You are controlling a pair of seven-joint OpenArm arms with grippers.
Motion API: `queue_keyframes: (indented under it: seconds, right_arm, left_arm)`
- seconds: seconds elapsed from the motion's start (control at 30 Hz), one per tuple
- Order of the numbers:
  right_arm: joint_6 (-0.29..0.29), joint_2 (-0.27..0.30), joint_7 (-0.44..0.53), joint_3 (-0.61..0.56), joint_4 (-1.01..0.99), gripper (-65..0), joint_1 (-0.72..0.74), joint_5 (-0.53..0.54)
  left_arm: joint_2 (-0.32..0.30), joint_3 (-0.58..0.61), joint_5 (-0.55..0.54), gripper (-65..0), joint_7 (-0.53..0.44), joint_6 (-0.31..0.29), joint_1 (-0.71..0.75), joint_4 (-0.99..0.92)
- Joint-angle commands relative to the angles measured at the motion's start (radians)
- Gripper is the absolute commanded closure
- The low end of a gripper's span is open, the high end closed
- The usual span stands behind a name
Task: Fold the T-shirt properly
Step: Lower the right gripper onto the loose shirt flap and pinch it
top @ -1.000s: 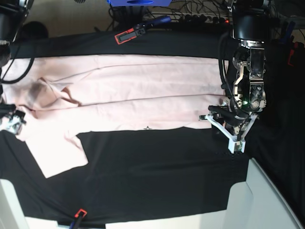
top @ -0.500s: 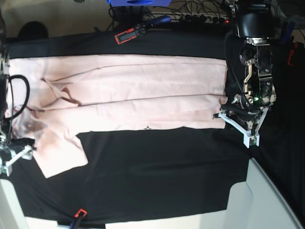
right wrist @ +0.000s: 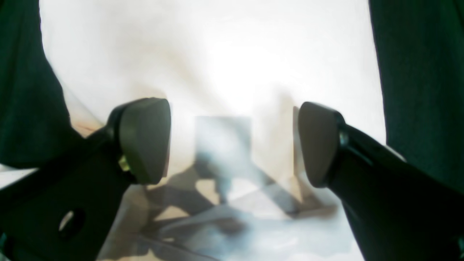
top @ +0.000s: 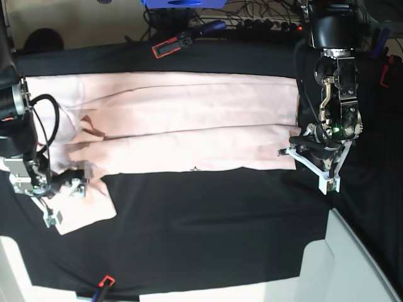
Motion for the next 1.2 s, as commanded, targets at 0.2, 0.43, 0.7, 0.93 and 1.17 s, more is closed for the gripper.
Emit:
queue_keyframes:
  seconds: [0.2,0.43,0.7,0.93,1.17]
  right_arm:
    - [0.002,-0.040,-0.007,-0.088,0.049,-51.9,0.067,0.005]
    - [0.002,-0.082,-0.011,-0.099,0.043,-51.9,0.087,0.003]
    - [0.003,-0.085,-0.012,-0.090,0.042,-51.2,0.040,0.011]
    - [0.005,-0.097,-0.012,-0.090,0.042,-40.3,0.001,0.075]
    - [0.005,-0.094,-0.055,-0.091,0.043,-7.5,0.009,0.135]
  left_arm:
    - [-0.010,0.002,0.002,-25.9,-0.017,0.004,-0.018,0.016]
    - [-0.010,0.002,0.006,-25.9,-0.017,0.004,-0.018,0.018]
    - [-0.011,0.002,0.009,-25.9,-0.017,0.004,-0.011,0.013]
    - [-0.011,0.002,0.009,-25.9,-0.017,0.004,-0.014,0.013]
    - [-0.011,0.003,0.009,-25.9,-0.017,0.004,-0.009,0.014]
